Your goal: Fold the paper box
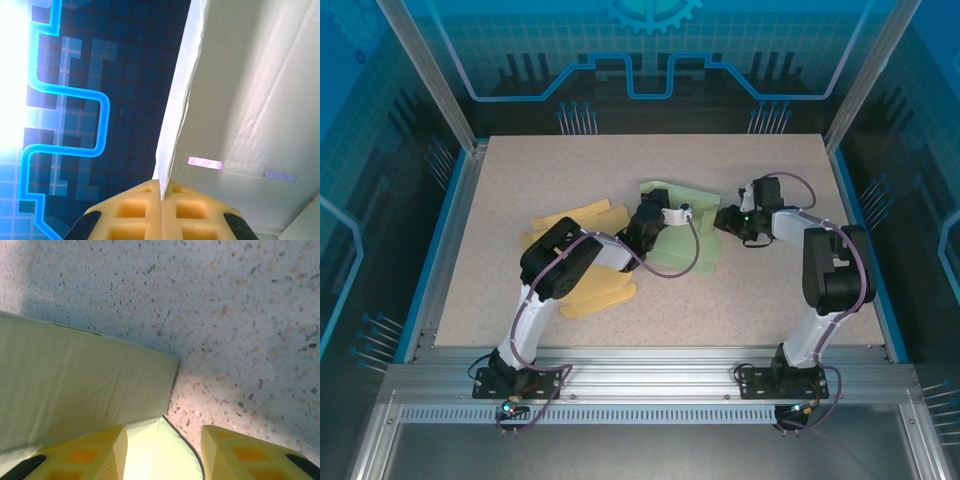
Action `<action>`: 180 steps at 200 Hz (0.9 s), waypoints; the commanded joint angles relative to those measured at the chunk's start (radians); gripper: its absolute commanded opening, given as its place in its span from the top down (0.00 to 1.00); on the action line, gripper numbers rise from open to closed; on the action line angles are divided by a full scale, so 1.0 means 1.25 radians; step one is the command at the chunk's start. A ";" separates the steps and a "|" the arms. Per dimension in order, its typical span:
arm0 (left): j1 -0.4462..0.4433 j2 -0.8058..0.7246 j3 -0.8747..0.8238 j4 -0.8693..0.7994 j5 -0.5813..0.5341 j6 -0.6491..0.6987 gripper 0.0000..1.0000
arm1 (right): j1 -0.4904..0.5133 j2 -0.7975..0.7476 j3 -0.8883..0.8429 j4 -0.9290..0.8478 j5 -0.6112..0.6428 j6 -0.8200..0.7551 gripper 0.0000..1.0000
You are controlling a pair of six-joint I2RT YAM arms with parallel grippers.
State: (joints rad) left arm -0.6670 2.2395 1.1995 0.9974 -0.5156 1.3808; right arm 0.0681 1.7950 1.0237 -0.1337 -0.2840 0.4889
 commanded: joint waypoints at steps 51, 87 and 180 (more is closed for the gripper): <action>-0.002 0.012 -0.044 -0.035 0.067 0.018 1.00 | 0.100 -0.046 -0.069 0.190 0.163 -0.018 0.52; -0.002 0.006 -0.047 -0.061 0.082 0.012 1.00 | 0.109 -0.052 -0.090 0.225 0.175 -0.027 0.52; -0.003 -0.004 -0.046 -0.087 0.090 0.004 1.00 | 0.135 -0.108 -0.209 0.304 0.191 -0.032 0.43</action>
State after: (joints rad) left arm -0.6537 2.2375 1.1744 1.0214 -0.4717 1.3903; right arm 0.2176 1.6917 0.7879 0.1867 -0.0452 0.4614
